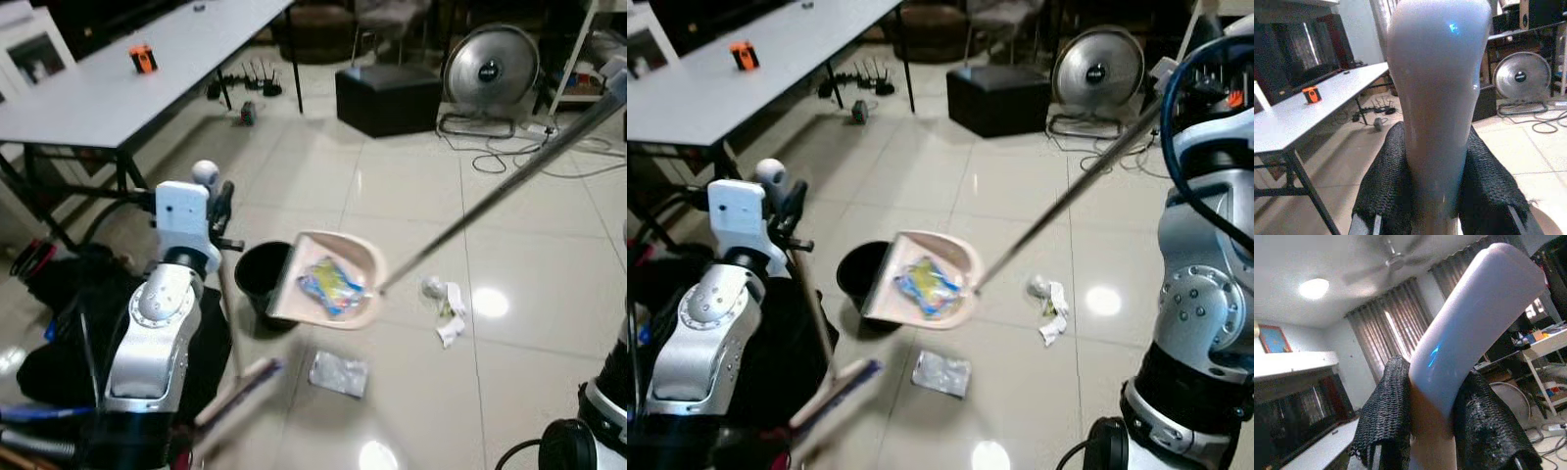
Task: Sweep floor
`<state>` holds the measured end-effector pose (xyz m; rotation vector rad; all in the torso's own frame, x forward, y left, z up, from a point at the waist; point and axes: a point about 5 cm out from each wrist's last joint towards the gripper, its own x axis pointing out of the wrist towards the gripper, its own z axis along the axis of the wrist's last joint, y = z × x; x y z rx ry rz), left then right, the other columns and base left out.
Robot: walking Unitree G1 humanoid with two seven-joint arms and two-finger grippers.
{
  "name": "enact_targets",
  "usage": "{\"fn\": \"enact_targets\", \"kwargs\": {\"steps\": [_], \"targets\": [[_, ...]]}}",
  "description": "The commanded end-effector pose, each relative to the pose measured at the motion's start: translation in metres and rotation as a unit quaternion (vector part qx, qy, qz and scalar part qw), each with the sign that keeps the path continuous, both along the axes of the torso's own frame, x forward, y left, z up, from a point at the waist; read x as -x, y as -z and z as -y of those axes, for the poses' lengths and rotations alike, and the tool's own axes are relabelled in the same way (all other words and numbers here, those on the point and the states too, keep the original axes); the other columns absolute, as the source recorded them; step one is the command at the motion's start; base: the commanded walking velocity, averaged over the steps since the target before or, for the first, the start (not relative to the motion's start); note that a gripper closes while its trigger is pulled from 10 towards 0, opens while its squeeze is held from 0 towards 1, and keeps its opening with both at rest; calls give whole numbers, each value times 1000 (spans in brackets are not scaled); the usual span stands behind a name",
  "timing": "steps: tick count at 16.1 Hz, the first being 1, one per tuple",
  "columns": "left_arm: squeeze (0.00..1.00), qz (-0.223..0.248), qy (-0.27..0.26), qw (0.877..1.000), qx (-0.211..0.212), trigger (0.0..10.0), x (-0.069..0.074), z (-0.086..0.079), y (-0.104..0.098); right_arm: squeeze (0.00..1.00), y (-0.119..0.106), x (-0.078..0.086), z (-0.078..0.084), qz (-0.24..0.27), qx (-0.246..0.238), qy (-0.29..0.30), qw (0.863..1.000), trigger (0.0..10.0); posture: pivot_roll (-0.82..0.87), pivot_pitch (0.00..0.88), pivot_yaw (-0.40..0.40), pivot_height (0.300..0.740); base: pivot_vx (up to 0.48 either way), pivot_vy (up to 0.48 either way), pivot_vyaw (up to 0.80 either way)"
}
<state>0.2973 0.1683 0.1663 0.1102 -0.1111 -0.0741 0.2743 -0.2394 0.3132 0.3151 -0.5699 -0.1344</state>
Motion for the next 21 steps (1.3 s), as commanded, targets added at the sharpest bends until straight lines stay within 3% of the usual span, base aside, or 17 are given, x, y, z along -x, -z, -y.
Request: {"fn": "enact_targets", "kwargs": {"steps": [1, 8, 21], "targets": [[0, 18, 2, 1000, -2, 10000, -1, 2, -8, 0, -9, 4, 7, 26, -4, 13, 1000, 10000, -47, 0, 101, 740, 330, 0, 0], [0, 16, -5, 1000, -4, 10000, 1, 0, -7, 0, -17, -2, 8, 35, 12, 9, 999, 10000, -39, 0, 96, 740, 331, 0, 0], [0, 11, 2, 1000, -2, 10000, 5, 2, -5, 0, -9, -5, 14, 16, 26, 36, 999, 10000, -36, 0, 93, 740, 355, 0, 77]]}}
